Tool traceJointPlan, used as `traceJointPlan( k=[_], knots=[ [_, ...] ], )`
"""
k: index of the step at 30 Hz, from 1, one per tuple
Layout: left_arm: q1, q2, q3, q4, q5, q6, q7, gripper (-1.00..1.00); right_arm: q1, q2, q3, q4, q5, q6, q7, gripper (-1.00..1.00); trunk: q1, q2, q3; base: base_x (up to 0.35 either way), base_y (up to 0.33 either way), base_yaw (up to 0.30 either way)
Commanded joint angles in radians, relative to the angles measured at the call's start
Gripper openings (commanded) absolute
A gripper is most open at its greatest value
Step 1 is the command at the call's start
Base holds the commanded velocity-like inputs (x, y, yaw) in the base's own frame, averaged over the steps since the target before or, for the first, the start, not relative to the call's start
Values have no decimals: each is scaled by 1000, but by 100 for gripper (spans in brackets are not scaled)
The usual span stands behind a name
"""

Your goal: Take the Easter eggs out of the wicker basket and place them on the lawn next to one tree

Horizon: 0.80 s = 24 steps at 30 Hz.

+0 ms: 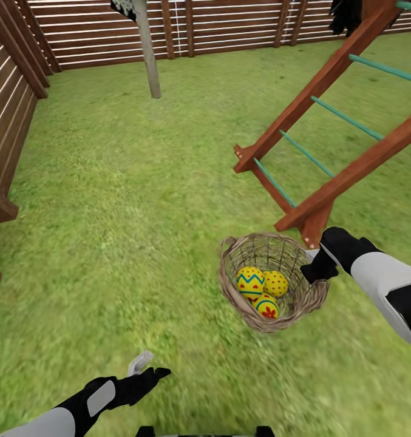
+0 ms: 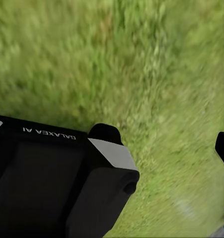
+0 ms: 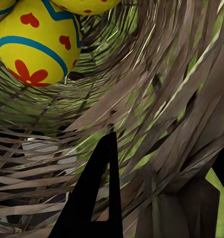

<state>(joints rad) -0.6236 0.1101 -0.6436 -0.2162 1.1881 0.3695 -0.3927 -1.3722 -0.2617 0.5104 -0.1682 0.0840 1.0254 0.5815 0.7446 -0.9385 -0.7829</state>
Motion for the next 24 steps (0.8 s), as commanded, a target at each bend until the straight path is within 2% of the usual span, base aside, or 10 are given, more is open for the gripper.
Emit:
traceJointPlan(
  k=[1, 17, 24],
  knots=[
    [-1, 0, -4, 0, 7, 5, -2, 100, 0, -1, -3, -2, 0, 5, 9, -100, 1, -1, -1, 282, 184, 239],
    [-1, 0, -4, 0, 7, 5, -2, 100, 1, 6, -3, -2, 0, 5, 8, -100, 1, -1, -1, 284, 181, 239],
    [-1, 0, -4, 0, 7, 5, -2, 100, 1, 6, -4, -2, 0, 5, 9, -100, 1, -1, -1, 322, 107, 237]
  ],
)
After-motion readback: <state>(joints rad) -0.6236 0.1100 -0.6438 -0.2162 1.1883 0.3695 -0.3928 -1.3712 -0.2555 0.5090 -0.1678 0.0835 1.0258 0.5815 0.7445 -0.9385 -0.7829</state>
